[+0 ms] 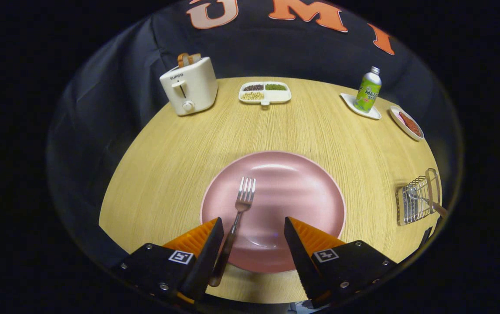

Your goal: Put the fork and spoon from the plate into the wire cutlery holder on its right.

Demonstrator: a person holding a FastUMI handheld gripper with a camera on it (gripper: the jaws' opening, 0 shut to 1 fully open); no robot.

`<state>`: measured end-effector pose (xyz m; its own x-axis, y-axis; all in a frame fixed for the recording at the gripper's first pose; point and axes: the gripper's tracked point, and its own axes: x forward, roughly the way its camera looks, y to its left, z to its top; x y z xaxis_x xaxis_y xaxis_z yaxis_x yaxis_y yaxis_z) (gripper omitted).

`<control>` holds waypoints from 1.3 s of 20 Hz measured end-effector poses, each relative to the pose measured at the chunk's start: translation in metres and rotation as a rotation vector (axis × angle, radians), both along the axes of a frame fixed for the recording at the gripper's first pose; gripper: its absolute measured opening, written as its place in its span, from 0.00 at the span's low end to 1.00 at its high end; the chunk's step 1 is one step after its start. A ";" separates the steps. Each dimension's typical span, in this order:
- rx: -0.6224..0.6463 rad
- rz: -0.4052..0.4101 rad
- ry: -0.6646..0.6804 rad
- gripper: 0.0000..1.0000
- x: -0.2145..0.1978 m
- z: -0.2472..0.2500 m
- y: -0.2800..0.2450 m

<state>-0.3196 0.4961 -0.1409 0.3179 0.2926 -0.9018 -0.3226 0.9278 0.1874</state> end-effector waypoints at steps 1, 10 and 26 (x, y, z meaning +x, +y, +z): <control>-0.005 0.011 0.025 0.82 -0.004 -0.003 0.002; -0.066 0.115 0.136 0.35 -0.015 -0.017 0.005; -0.020 0.083 0.116 0.05 0.013 0.007 -0.028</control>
<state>-0.3066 0.4679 -0.1341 0.1868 0.2952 -0.9370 -0.3756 0.9028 0.2096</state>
